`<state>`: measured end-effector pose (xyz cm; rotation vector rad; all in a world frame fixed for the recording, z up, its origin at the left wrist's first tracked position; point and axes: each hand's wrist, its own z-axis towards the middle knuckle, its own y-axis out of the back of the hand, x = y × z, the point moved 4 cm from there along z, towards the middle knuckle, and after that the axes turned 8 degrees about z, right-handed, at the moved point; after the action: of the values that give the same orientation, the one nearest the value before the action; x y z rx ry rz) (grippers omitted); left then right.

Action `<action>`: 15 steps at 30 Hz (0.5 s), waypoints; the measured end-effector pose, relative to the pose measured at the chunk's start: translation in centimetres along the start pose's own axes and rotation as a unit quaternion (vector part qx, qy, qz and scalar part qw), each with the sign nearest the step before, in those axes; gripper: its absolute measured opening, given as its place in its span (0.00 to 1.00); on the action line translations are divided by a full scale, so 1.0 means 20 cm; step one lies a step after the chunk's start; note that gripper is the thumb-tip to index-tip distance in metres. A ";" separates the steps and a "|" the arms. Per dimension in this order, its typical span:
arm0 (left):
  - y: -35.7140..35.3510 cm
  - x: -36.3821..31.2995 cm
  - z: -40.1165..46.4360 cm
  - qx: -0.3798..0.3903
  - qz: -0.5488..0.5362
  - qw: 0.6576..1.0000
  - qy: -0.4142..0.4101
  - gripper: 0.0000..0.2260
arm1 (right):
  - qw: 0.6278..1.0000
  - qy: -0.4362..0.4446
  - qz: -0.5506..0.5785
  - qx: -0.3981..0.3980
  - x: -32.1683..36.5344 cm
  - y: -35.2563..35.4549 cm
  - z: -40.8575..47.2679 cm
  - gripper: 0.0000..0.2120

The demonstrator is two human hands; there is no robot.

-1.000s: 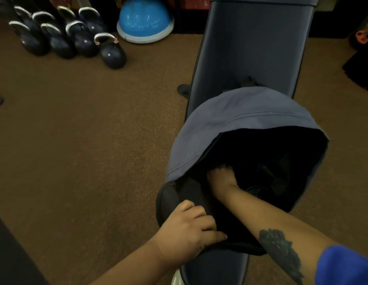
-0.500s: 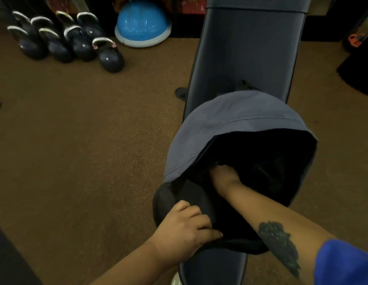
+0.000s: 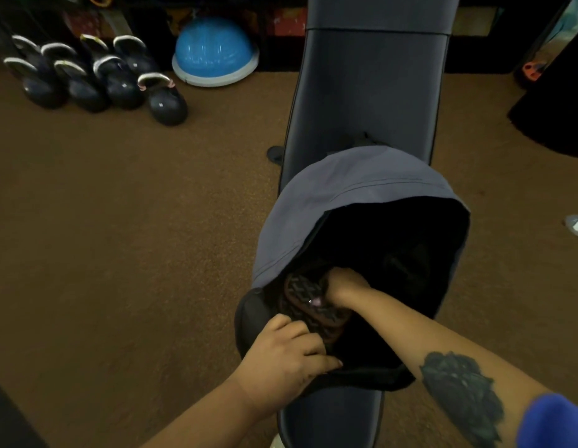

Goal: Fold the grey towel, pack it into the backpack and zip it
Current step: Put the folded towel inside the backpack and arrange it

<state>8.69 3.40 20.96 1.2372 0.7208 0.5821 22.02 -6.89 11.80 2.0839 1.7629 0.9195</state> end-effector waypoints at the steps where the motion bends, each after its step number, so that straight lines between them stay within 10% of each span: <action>1: 0.00 0.00 0.00 0.001 0.002 1.000 0.000 0.09 | 1.000 0.000 0.009 0.012 0.01 -0.05 0.03 0.29; 15: -0.02 -0.01 -0.02 -0.008 -0.005 1.000 0.004 0.10 | 0.999 -0.035 -0.012 -0.035 0.02 -0.26 0.21 0.28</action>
<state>8.23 3.43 20.52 1.2159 0.7278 0.5849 20.51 -4.49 5.76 2.0215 1.6920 0.8783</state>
